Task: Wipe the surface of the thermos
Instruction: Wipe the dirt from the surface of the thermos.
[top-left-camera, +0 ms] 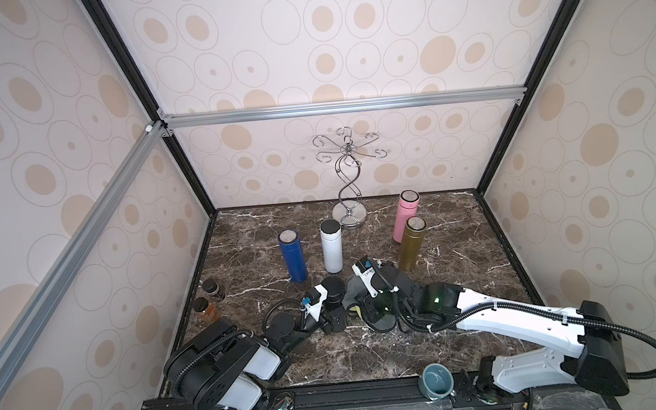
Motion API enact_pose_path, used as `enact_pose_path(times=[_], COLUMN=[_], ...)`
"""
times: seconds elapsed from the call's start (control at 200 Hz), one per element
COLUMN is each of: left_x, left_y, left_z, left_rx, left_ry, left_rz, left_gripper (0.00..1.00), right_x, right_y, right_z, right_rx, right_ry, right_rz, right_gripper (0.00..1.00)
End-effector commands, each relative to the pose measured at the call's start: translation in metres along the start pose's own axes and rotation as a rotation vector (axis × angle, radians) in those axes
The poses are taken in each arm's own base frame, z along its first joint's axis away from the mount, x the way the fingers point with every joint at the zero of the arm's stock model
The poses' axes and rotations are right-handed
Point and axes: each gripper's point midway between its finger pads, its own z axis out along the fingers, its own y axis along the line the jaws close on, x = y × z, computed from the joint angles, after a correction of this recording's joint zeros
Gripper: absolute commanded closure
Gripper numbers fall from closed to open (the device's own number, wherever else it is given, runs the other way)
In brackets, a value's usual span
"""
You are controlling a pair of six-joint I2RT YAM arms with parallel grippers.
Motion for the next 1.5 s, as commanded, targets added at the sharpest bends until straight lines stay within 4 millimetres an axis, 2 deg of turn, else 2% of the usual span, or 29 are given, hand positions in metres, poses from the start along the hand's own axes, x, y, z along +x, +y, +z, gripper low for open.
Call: enact_pose_path(times=[0.0, 0.35, 0.53, 0.675, 0.785, 0.96, 1.236, 1.491], left_x=[-0.006, -0.004, -0.004, -0.003, -0.003, -0.002, -0.001, 0.002], left_y=[-0.011, -0.014, -0.016, -0.017, -0.016, -0.011, -0.002, 0.006], left_z=[0.002, 0.004, 0.004, 0.005, 0.004, 0.005, 0.008, 0.015], left_rx=[0.059, 0.081, 0.092, 0.095, 0.090, 0.063, 0.012, -0.025], left_ry=[-0.024, -0.017, -0.019, -0.017, -0.020, -0.012, 0.003, 0.018], left_rz=[0.021, 0.009, 0.007, 0.003, 0.005, 0.007, -0.008, -0.066], left_gripper=[1.00, 1.00, 1.00, 1.00, 1.00, 1.00, 1.00, 1.00], right_x=[-0.017, -0.052, -0.051, -0.048, -0.046, -0.046, -0.048, -0.038], right_y=[-0.007, 0.024, 0.039, 0.047, 0.051, 0.053, 0.048, 0.040], right_z=[-0.001, 0.014, 0.032, 0.049, 0.052, 0.039, 0.003, -0.016], right_rx=[-0.023, -0.442, -0.604, -0.662, -0.694, -0.720, -0.695, -0.657], right_ry=[-0.049, -0.124, -0.090, -0.035, -0.027, -0.053, -0.120, -0.136], right_rz=[0.035, 0.119, 0.149, 0.157, 0.165, 0.153, 0.156, 0.162], right_gripper=[1.00, 1.00, 1.00, 1.00, 1.00, 1.00, 1.00, 1.00])
